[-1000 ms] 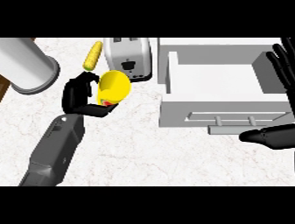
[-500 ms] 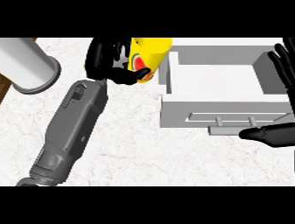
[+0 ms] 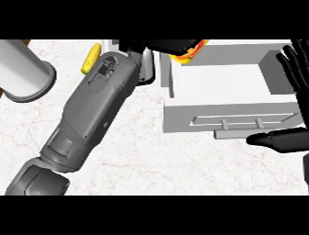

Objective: Pick up the cup, place it into the drawer and close the drawer

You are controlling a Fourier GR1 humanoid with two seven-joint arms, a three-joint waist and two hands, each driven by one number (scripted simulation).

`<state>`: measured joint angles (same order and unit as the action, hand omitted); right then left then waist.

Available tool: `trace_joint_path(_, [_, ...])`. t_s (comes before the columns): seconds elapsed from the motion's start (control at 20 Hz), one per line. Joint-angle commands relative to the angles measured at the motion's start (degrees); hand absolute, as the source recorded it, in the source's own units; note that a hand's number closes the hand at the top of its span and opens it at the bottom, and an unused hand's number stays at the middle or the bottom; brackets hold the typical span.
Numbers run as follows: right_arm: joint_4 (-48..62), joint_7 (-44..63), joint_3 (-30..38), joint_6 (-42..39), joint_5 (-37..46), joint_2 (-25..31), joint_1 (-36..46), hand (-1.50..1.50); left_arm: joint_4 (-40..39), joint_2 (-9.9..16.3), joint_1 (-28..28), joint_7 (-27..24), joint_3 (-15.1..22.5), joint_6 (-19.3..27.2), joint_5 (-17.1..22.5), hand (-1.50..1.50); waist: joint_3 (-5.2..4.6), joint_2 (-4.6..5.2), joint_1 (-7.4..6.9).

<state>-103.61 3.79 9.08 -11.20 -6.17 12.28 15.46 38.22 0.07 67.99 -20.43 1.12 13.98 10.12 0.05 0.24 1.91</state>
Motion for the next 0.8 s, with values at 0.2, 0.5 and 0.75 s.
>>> trace_joint_path(0.2, [0.3, 1.0, -0.8, -0.8, -0.9, 0.2, 3.0, -1.5, -15.0, -0.1, 9.6, 5.9, 6.5, 7.5, 4.7, 1.5, 0.05, 0.92, 3.13])
trace_joint_path(0.5, [0.6, 0.0, -1.9, -1.8, -1.0, -0.2, 3.1, -1.5, -21.0, -0.1, 10.7, 9.4, 13.3, 4.2, 6.0, 1.5, 0.12, 1.6, 6.28])
trace_joint_path(0.75, [3.1, 0.3, -2.1, -2.1, -1.1, 0.2, 7.0, -1.5, -21.4, -0.1, 7.5, 8.1, 18.0, 0.0, 7.9, 1.5, 0.06, 2.12, 6.85])
